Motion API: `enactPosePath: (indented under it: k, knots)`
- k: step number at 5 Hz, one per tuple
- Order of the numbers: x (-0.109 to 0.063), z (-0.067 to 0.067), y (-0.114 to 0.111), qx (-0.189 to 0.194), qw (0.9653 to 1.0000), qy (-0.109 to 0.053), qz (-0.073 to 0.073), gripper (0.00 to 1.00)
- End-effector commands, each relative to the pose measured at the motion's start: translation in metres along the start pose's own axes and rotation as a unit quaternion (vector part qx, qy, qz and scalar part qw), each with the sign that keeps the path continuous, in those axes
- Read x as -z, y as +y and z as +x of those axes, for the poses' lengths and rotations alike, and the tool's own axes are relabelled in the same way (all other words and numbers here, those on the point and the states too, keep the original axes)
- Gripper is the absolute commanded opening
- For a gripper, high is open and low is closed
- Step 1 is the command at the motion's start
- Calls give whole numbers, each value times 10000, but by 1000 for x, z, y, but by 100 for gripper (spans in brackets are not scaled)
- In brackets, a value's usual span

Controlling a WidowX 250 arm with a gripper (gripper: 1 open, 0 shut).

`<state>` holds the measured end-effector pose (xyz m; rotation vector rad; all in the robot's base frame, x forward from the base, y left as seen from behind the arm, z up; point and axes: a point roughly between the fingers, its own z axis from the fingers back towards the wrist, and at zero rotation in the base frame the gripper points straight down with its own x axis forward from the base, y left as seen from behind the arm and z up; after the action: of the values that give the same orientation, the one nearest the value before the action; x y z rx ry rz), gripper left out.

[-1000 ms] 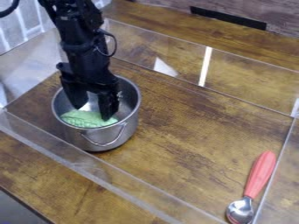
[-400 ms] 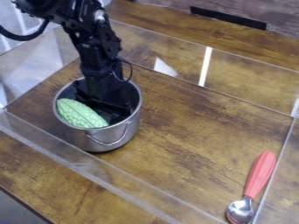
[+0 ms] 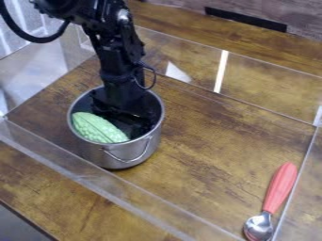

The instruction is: Remove the green object from the silver pot and put it on the table

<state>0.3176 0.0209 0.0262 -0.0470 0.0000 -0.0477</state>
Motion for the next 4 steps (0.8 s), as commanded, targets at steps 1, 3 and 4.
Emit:
enactPosePath:
  k: [1,3,4]
  knots:
    - [-13,8,25,-94,9998,-168,8,100]
    - [-17,11,56,486,9987,-94,-113,100]
    - [-17,15,58,742,9970,-62,-232,100]
